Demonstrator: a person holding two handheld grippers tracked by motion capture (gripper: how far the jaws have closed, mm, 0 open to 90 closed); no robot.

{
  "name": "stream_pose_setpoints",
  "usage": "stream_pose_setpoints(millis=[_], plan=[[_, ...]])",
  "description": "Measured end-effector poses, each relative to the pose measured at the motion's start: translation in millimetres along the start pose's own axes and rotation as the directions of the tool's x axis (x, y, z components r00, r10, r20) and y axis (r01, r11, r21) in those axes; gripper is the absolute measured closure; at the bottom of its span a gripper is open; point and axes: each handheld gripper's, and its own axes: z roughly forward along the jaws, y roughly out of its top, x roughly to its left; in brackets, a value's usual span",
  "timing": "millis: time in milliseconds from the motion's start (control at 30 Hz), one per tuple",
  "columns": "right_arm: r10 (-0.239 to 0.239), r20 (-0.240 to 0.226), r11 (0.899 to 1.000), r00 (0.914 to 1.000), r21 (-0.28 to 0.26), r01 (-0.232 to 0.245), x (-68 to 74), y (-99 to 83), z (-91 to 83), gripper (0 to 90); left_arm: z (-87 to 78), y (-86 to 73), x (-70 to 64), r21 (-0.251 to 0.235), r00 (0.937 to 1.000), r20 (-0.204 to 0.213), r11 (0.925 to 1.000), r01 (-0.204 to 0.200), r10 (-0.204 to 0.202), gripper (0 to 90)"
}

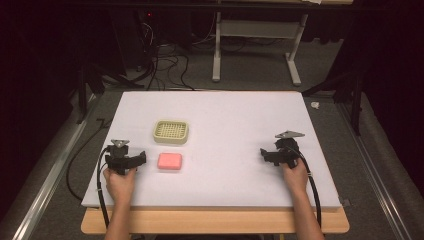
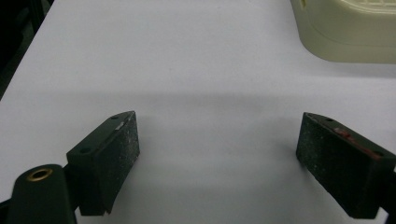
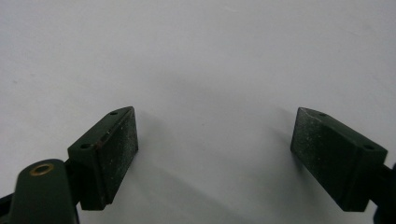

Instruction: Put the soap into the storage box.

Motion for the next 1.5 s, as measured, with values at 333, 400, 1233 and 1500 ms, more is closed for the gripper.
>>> stream_pose_setpoints(millis=[333, 400, 1233, 1500], plan=[[0.0, 0.0, 1.0, 1.0, 0.0, 0.0, 0.0, 0.0, 0.0, 15.5, 0.0, -0.1, 0.0, -0.001, 1.0, 0.0, 1.0, 0.0, 0.0, 13.8], [0.0, 0.001, 1.0, 1.0, 0.0, 0.0, 0.0, 0.0, 0.0, 15.5, -0.2, -0.1, 0.0, 0.001, 1.0, 0.0, 1.0, -0.001, 0.001, 13.8], [-0.001, 0.002, 1.0, 1.0, 0.0, 0.001, -0.1, -0.1, 0.1, 15.2, -0.8, 1.3, 0.9, 0.006, 1.0, 0.004, 1.0, 0.008, -0.008, 15.8], [-0.001, 0.003, 1.0, 1.0, 0.0, 0.001, -0.1, -0.1, 0.1, 15.2, -5.7, 2.7, -0.4, -0.004, 0.9999, 0.007, 1.0, 0.008, -0.008, 15.5]])
